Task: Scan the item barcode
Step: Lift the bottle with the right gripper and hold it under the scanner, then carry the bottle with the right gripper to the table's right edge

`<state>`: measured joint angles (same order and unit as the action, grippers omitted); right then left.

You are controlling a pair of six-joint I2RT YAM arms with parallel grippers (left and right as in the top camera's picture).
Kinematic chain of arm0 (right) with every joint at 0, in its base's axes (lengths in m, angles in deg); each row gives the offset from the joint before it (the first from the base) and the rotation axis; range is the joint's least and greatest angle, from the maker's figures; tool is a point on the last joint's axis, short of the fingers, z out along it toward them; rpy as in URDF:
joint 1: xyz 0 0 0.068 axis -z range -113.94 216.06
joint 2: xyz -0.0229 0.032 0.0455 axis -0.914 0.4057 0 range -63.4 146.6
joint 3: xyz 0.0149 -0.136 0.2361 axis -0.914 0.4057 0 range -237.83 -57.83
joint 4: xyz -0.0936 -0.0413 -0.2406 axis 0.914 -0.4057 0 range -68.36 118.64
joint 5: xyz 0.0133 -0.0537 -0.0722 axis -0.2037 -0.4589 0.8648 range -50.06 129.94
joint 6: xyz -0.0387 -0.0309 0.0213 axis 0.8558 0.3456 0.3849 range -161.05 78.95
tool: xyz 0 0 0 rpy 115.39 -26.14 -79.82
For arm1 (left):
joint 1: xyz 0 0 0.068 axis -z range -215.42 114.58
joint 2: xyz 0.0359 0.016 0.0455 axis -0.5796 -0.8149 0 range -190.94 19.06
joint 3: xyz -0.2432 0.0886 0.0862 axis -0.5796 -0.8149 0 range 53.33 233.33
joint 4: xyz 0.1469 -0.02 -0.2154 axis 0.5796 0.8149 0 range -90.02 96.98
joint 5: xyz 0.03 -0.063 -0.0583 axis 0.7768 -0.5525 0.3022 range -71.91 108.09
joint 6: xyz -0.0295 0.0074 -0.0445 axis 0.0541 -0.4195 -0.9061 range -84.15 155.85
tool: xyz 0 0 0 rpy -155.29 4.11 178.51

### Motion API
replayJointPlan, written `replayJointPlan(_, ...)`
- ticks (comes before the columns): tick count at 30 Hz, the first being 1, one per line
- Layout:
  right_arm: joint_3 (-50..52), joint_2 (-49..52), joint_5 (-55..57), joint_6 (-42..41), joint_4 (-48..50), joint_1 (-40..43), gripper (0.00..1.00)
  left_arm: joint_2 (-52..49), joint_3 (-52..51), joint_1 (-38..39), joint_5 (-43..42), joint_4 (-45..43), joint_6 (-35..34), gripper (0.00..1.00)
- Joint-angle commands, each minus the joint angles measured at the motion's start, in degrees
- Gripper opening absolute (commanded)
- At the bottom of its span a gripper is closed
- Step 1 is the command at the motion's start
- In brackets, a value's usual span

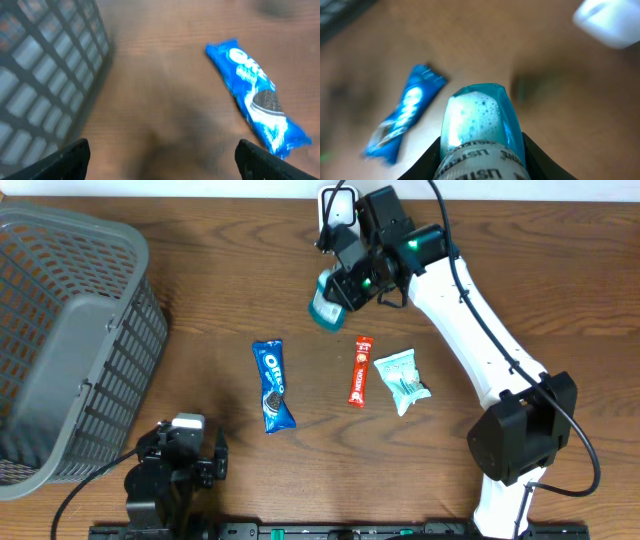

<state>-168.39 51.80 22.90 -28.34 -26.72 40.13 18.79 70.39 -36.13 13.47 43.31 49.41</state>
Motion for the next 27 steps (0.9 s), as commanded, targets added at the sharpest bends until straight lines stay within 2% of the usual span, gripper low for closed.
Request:
replayJointPlan(1,-1.1,-2.7,6.9,8.2,4.4,0.0,0.27,0.0,-0.1,-0.2,-0.7,3.4,0.5,0.93)
replayJointPlan(5,-1.1,-1.6,13.4,14.3,13.0,0.0,0.26,0.0,-0.1,-0.2,-0.7,7.5,0.5,0.93)
replayJointPlan(9,-1.0,0.1,19.7,15.3,23.0,0.7,0.26,0.0,-0.1,-0.2,-0.7,7.6,0.5,0.93)
replayJointPlan(12,-1.0,2.2,20.4,15.3,31.6,1.6,0.32,0.0,-0.1,-0.2,-0.7,7.6,0.6,0.93)
replayJointPlan(17,-1.1,7.6,20.8,17.8,46.9,3.0,0.33,0.0,-0.1,-0.2,-0.7,7.6,0.5,0.93)
replayJointPlan(27,-1.1,14.4,27.1,26.9,64.0,3.0,0.36,0.0,-0.1,-0.2,-0.7,7.6,0.5,0.93)
